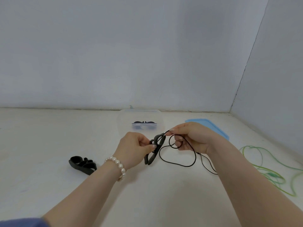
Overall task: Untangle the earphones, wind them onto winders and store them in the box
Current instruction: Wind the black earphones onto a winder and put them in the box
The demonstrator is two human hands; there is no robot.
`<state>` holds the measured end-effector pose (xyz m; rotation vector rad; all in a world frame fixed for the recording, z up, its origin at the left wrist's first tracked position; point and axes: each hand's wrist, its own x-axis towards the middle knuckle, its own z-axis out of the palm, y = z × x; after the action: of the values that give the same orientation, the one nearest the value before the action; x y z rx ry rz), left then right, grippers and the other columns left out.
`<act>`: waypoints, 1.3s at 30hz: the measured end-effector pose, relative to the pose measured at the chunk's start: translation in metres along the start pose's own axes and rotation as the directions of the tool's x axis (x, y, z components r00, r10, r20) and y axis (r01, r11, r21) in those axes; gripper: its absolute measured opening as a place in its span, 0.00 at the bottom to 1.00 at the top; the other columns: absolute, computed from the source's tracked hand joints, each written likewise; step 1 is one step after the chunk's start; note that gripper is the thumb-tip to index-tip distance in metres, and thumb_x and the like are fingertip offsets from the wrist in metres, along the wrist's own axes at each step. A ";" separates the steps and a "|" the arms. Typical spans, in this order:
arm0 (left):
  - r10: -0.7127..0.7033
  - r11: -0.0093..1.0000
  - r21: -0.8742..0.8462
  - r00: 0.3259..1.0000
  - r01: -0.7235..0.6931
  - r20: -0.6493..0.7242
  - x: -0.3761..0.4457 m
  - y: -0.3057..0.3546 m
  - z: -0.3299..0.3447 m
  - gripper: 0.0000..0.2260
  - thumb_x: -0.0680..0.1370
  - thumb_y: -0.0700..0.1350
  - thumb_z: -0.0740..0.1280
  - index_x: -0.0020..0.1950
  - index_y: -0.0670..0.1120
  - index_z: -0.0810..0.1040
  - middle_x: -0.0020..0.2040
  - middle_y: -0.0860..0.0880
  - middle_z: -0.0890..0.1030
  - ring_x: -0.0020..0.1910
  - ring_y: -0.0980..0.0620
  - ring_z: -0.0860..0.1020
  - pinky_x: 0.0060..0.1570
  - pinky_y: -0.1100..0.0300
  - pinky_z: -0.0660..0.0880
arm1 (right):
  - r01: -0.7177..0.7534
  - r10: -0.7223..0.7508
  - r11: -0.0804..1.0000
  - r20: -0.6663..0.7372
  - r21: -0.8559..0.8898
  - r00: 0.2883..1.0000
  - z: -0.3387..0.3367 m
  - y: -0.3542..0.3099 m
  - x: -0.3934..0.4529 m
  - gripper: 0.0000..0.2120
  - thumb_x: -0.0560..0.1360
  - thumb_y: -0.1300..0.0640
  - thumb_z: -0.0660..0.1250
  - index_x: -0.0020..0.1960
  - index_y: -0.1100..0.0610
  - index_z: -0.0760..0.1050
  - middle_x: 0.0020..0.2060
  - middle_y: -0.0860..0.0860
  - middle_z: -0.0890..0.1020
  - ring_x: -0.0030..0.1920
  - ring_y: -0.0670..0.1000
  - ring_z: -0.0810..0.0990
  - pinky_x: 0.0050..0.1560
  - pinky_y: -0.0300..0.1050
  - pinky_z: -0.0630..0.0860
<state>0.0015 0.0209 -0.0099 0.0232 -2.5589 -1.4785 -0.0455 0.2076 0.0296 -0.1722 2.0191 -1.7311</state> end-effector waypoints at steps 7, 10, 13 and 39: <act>-0.057 0.973 -0.231 0.980 0.012 -0.190 0.002 0.004 -0.002 0.07 0.72 0.43 0.71 0.35 0.43 0.77 0.32 0.47 0.78 0.34 0.49 0.76 0.38 0.56 0.72 | 0.198 -0.159 0.972 0.271 -0.123 0.949 0.026 -0.008 -0.013 0.06 0.73 0.67 0.65 0.46 0.63 0.81 0.25 0.50 0.71 0.23 0.45 0.68 0.28 0.35 0.67; -0.164 0.885 -0.462 0.968 0.061 -0.187 0.002 0.006 -0.004 0.07 0.73 0.43 0.70 0.36 0.43 0.76 0.34 0.47 0.78 0.34 0.51 0.76 0.34 0.61 0.69 | 0.219 -0.086 0.930 0.404 -0.296 0.911 0.031 -0.003 -0.013 0.08 0.75 0.65 0.64 0.48 0.58 0.81 0.26 0.51 0.77 0.27 0.46 0.77 0.32 0.34 0.71; -0.210 0.745 -0.658 0.975 0.111 -0.074 -0.002 0.012 -0.005 0.06 0.74 0.41 0.68 0.37 0.42 0.76 0.33 0.47 0.78 0.32 0.52 0.74 0.33 0.62 0.65 | 0.203 -0.009 0.901 0.451 -0.384 0.893 0.031 0.002 -0.011 0.07 0.76 0.61 0.64 0.47 0.56 0.82 0.28 0.50 0.81 0.30 0.45 0.78 0.34 0.34 0.68; -0.020 0.999 -0.045 0.995 0.025 0.094 0.000 0.000 -0.001 0.08 0.68 0.41 0.74 0.40 0.37 0.82 0.34 0.43 0.82 0.32 0.53 0.76 0.40 0.60 0.73 | 0.076 -0.203 0.833 -0.176 -0.548 0.963 0.001 -0.001 -0.003 0.04 0.67 0.60 0.74 0.35 0.56 0.81 0.24 0.48 0.78 0.27 0.42 0.73 0.24 0.26 0.64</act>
<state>0.0019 0.0201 -0.0098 -0.0246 -2.6044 -1.5826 -0.0426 0.2081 0.0312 -0.3227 2.6932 -1.2544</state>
